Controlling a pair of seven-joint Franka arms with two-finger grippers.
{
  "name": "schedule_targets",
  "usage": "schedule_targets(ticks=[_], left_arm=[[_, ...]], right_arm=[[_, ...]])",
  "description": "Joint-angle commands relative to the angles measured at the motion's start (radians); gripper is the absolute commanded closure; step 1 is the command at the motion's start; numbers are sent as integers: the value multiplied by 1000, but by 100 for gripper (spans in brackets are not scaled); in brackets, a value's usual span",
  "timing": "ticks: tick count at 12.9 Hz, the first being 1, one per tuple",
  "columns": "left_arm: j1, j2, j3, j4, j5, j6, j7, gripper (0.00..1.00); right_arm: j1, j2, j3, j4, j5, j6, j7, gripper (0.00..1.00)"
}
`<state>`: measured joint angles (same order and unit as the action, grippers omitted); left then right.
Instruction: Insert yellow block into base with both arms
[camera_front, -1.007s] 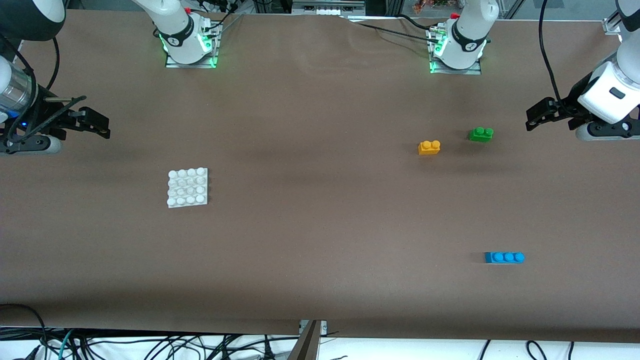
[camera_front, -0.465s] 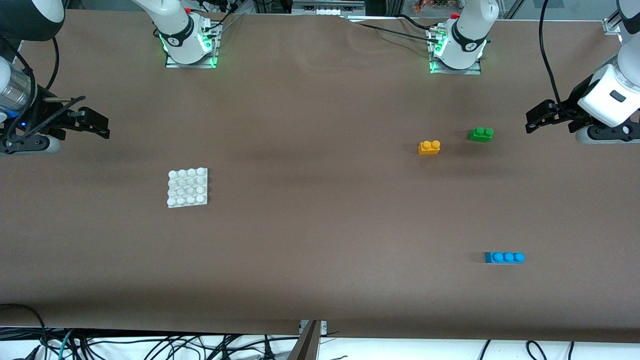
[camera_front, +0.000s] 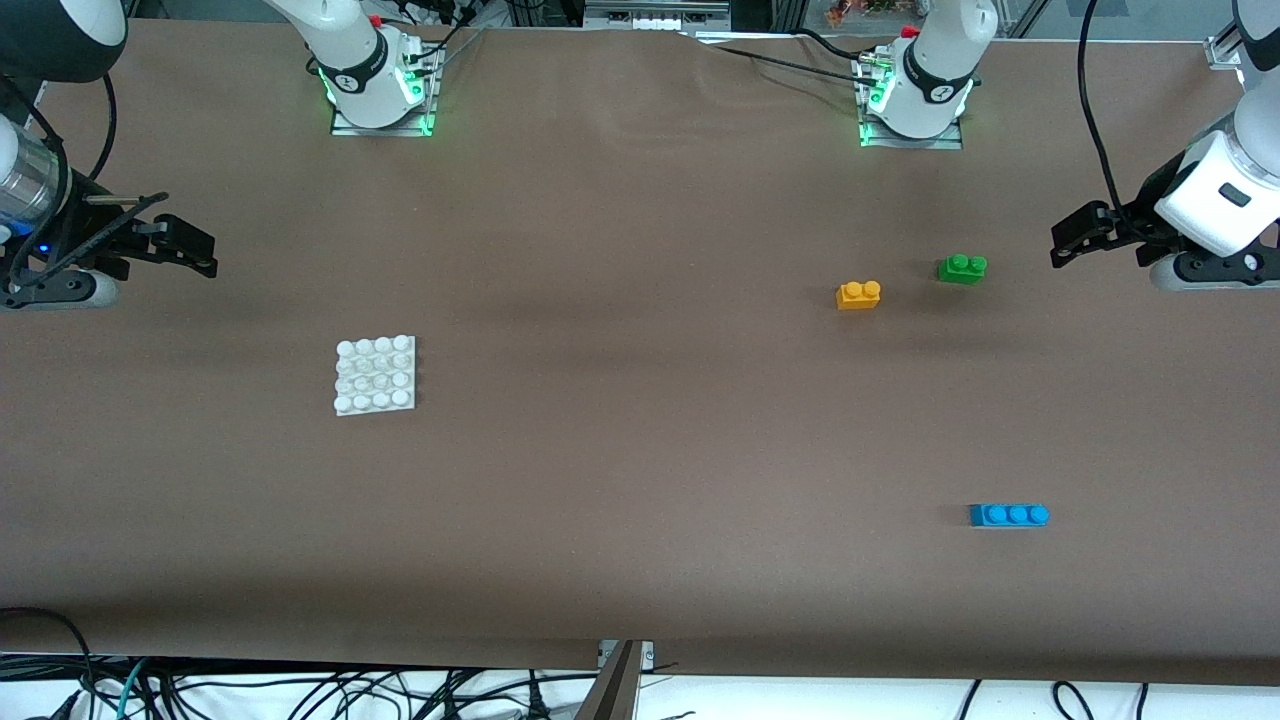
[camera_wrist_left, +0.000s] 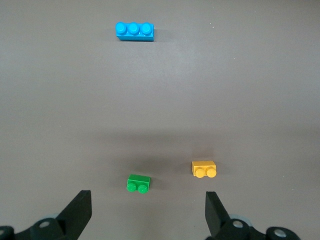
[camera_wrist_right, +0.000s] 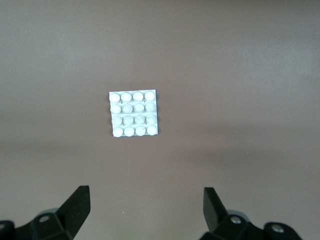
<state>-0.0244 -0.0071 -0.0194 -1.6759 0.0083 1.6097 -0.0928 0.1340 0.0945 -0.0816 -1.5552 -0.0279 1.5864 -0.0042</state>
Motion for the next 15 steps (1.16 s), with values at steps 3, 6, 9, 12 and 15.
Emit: schedule_targets(ticks=[3,6,9,12,15], left_arm=[[-3,12,3,32,-7,-30,8,0],[-3,12,3,32,-7,-39,7,0],[-3,12,3,32,-7,-39,7,0],[-3,12,3,32,-7,-39,7,0],[-5,13,1,38,-7,-39,7,0]], right_arm=[[-4,13,0,30,-6,-14,-2,0],[-4,13,0,30,-4,-14,-2,0],[-4,13,0,32,-4,-14,-2,0],[-4,14,0,32,-4,-13,0,0],[-5,14,-1,30,-6,-11,16,0]])
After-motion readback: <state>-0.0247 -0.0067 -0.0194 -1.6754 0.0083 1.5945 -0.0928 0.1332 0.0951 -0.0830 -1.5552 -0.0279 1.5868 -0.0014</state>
